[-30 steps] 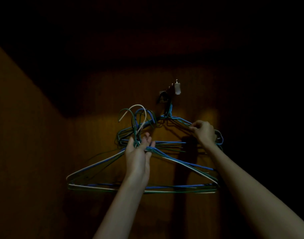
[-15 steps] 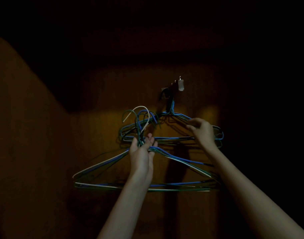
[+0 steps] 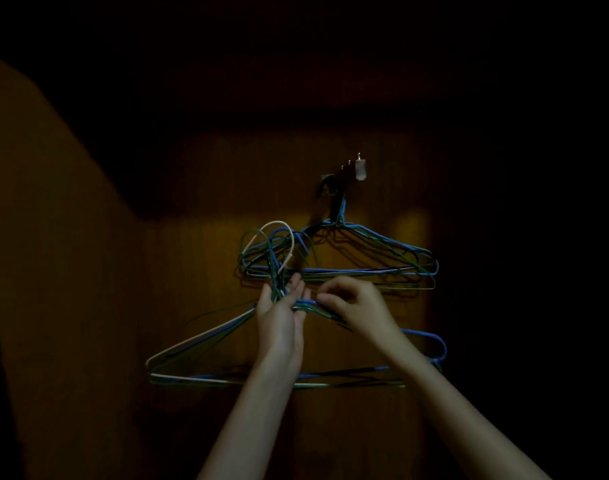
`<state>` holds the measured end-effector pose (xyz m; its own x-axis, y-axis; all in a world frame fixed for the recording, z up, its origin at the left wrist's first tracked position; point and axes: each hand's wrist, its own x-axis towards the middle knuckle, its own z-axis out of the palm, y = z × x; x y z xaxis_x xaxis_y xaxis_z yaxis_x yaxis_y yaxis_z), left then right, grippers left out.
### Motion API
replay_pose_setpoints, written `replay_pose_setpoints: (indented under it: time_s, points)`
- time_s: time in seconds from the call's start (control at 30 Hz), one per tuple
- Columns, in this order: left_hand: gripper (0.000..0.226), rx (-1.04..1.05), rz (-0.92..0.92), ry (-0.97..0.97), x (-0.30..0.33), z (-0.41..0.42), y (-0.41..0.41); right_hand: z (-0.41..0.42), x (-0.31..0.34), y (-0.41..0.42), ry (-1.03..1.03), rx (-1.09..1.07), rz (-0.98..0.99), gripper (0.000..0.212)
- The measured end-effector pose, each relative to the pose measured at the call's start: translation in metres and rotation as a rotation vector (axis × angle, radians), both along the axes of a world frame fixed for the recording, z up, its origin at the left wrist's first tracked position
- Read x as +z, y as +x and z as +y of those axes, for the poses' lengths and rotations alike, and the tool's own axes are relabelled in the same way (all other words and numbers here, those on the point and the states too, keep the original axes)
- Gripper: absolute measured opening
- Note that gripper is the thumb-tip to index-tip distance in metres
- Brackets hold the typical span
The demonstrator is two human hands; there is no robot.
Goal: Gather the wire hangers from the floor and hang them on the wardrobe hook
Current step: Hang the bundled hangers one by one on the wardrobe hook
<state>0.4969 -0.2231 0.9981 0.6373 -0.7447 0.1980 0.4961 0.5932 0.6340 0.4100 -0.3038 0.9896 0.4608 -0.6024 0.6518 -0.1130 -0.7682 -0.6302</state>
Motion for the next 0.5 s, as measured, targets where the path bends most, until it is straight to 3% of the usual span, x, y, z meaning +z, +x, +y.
replay_pose_setpoints:
  time_s: [0.5]
  points:
    - [0.049, 0.010, -0.171, 0.127, -0.020, 0.040, 0.001, 0.034, -0.018, 0.003, 0.025, 0.162, 0.122, 0.014]
